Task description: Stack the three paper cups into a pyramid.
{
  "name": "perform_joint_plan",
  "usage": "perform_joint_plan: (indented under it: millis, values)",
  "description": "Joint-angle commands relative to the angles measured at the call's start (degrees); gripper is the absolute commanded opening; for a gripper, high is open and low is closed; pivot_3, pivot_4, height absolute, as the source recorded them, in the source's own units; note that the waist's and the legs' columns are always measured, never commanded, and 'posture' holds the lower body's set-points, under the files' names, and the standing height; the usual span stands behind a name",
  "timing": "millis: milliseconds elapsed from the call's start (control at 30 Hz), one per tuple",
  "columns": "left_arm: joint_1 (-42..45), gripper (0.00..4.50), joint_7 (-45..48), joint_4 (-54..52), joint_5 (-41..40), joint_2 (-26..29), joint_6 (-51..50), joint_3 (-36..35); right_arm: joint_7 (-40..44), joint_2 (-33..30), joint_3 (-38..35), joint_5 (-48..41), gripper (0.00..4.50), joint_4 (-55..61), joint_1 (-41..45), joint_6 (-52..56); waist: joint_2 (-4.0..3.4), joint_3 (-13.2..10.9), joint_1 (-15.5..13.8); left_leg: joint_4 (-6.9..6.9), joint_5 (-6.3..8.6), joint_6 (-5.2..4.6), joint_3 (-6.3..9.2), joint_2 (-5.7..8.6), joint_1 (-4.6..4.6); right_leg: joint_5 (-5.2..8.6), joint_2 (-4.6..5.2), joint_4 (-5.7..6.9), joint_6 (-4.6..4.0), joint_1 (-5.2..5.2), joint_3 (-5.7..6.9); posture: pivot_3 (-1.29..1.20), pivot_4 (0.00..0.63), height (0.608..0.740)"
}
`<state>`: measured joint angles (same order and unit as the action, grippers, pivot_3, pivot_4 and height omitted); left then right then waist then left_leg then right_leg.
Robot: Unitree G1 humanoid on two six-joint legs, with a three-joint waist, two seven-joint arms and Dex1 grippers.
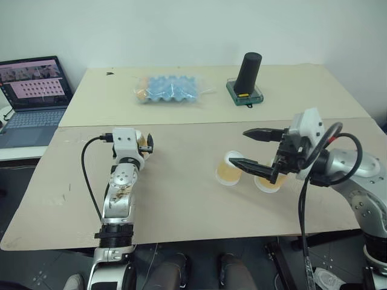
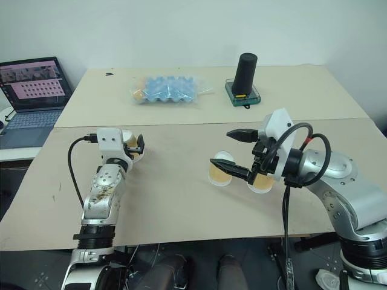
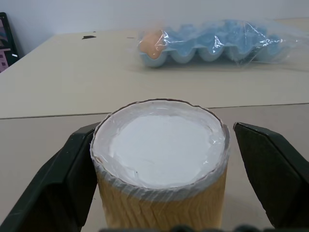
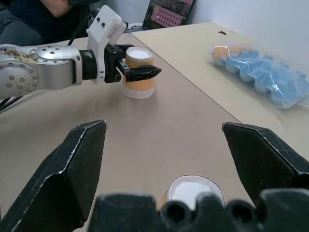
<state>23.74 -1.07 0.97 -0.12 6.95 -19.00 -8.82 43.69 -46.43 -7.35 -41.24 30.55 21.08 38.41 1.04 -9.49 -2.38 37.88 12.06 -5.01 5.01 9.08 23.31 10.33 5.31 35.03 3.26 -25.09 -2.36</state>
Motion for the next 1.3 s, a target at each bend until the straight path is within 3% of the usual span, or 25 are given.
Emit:
perform_joint_plan:
  millis: [33,133,367,500,633,800,867,1033,1300]
  values:
    - [0.81,3.31,0.40,-0.80,-0.37,0.50,1.91,0.30,-0.29,-0.35,-1.95,-0.11,4.50,2.14,-0.11,-0.71,0.00,0.00,0.00,0.00,0.00,0.00,0.00,0.00,0.00,0.00,0.00,0.00,0.00,0.00,0.00,0.00,0.150,0.740]
    - [0.57,2.56,0.39,-0.97,-0.28,0.53,1.86,0.44,-0.44,-0.34,-1.94,0.06,4.50,2.11,-0.32,-0.73,0.00,0.00,-0.01,0.00,0.00,0.00,0.00,0.00,0.00,0.00,0.00,0.00,0.00,0.01,0.00,0.00,0.150,0.740]
    - [2.16,2.52,3.50,-1.69,-0.97,2.28,2.39,1.38,-1.11,-0.25,-1.56,0.43,4.50,2.42,-0.78,-0.55,0.00,0.00,0.00,0.00,0.00,0.00,0.00,0.00,0.00,0.00,0.00,0.01,0.00,0.00,0.00,0.00,0.150,0.740]
    - [7.81,2.52,18.27,-1.21,-8.63,5.61,3.15,3.40,-2.21,-0.03,-1.98,0.76,4.50,2.05,-0.70,-0.36,0.02,-0.01,-0.14,0.00,-0.01,0.01,0.00,0.01,0.00,0.00,0.00,0.03,0.00,-0.01,0.01,0.00,0.150,0.740]
    - [13.27,2.52,42.83,1.13,-18.08,12.12,-1.58,8.82,-3.50,-0.06,-2.12,1.32,4.50,2.83,-1.77,-0.41,0.00,0.01,0.06,0.01,-0.01,0.01,0.01,0.02,0.05,0.00,0.01,-0.04,0.00,-0.06,0.06,0.00,0.150,0.740]
    - [19.81,2.52,61.99,11.78,-20.04,16.60,-2.36,14.90,-5.62,-0.11,-3.67,1.17,4.50,4.45,-3.15,0.23,-0.02,0.02,0.88,0.01,-0.01,0.01,-0.16,0.01,0.00,0.00,0.01,0.03,0.00,-0.08,0.04,0.00,0.150,0.740]
    - [21.44,2.52,69.83,16.21,-18.14,17.80,1.64,18.33,-6.50,-0.45,-4.55,1.23,4.50,5.23,-3.98,0.67,-0.02,0.02,1.08,0.01,0.00,-0.02,-0.15,-0.01,0.01,0.00,0.02,0.09,-0.02,-0.09,0.04,0.00,0.150,0.740]
    - [26.68,2.52,75.20,28.01,-14.81,15.88,6.37,21.42,-8.22,-1.17,-7.95,0.71,4.50,7.59,-6.46,1.87,-0.01,0.01,1.52,0.01,0.03,-0.07,-0.15,-0.02,0.01,-0.02,0.04,0.04,-0.04,-0.07,0.04,0.00,0.150,0.740]
    - [27.15,2.52,78.18,32.08,-12.49,11.95,10.30,22.94,-10.08,-1.26,-11.33,0.10,4.50,10.44,-9.10,3.34,0.00,0.01,1.61,0.01,0.06,-0.13,-0.15,-0.01,0.10,-0.02,0.10,0.00,-0.03,-0.13,0.02,0.00,0.150,0.740]
